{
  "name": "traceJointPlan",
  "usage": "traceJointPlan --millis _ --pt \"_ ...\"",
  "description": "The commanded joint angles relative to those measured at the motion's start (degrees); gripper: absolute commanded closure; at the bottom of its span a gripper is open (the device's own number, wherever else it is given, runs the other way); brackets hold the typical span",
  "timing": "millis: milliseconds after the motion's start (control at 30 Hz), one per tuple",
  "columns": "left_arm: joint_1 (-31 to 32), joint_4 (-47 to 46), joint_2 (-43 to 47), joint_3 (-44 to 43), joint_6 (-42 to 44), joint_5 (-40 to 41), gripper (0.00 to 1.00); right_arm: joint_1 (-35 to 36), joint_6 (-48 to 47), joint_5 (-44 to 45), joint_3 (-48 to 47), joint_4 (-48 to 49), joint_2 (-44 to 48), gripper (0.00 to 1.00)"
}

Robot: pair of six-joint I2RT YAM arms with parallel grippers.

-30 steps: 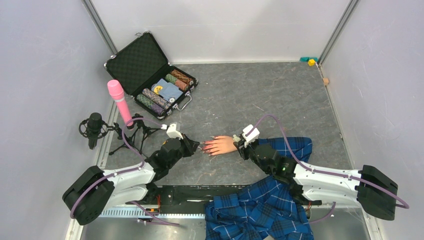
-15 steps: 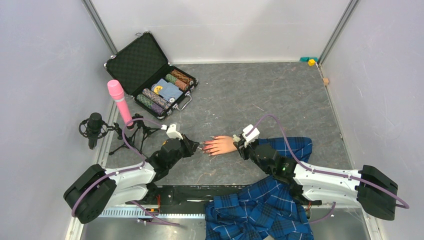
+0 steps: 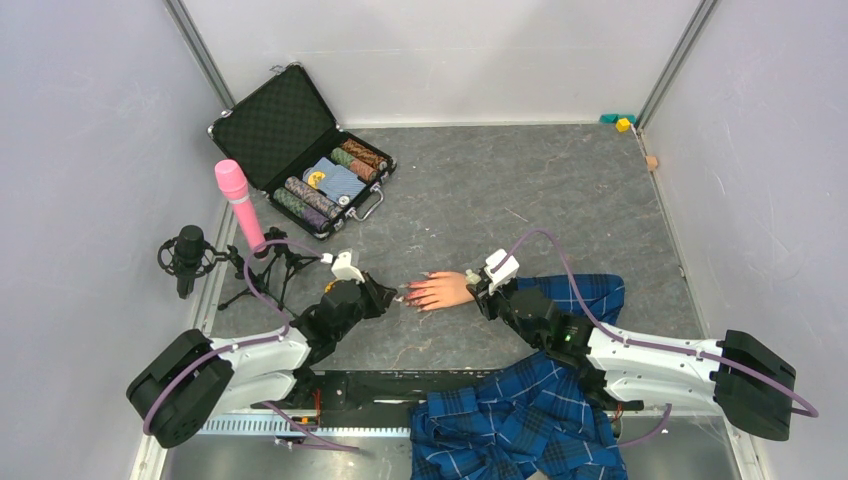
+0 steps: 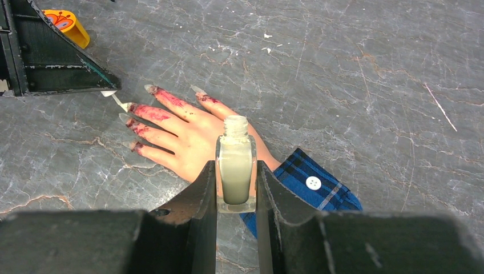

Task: Paint the nails
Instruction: Paint the nail polish on the nail.

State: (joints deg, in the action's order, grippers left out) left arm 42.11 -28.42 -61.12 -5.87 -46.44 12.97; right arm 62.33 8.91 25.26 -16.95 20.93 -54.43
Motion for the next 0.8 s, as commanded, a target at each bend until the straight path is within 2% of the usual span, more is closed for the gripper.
traceJointPlan --millis 0,767 --pt "-0.3 -2.1 1.2 0.7 0.0 0.9 0.98 -0.2 0.2 -0.4 0.5 3.9 0.8 1.00" --pt "-0.4 0.3 3.0 0.6 0.3 2.3 0.98 -0.2 0.5 -0.4 0.8 4.1 1.1 1.00"
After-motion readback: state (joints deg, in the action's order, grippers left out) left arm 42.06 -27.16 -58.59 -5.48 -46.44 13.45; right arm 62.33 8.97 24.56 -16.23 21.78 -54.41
